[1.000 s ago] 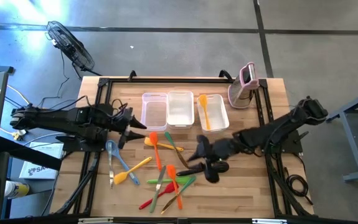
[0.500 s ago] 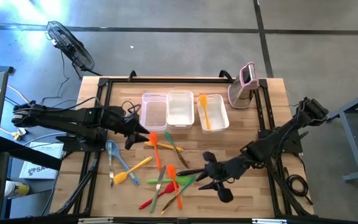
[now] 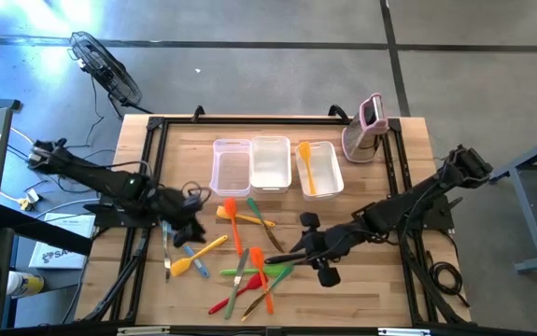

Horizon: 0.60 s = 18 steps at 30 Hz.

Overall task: Pick & Place Kitchen Items
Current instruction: Put the blue knife into the left white bin

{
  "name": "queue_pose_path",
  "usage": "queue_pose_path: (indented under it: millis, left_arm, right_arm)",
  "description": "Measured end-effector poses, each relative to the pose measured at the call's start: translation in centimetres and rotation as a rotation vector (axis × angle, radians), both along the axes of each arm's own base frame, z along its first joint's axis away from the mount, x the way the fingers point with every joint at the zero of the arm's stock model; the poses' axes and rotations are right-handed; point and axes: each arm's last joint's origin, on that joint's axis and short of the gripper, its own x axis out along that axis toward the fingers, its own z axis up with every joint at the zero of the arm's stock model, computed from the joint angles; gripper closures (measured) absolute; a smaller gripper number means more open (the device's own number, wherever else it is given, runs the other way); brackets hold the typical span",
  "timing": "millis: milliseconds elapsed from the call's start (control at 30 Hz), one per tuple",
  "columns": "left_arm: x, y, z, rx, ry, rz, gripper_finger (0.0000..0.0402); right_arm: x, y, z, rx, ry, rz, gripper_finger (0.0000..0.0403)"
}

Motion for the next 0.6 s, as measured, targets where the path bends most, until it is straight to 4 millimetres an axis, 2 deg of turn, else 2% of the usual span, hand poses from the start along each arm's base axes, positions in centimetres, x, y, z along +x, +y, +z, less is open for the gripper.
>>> queue_pose_path:
  millis: [300,467,600]
  left_arm:
    - [-3.7,-3.0,-1.6,-0.295,0.582,0.127,0.0197]
    - [-4.9,-3.5,-2.0,-0.365,0.817,0.284,0.0197]
    - [-5.5,-3.4,-2.9,-0.313,0.911,0.491,0.0197]
  right_arm:
    - [0.2,-0.4,0.0,-0.016,-0.007,-0.002,0.0261]
    - [0.2,-0.4,0.0,-0.036,-0.014,0.011,0.0261]
    - [0.2,-0.4,0.0,-0.04,-0.008,0.012,0.0261]
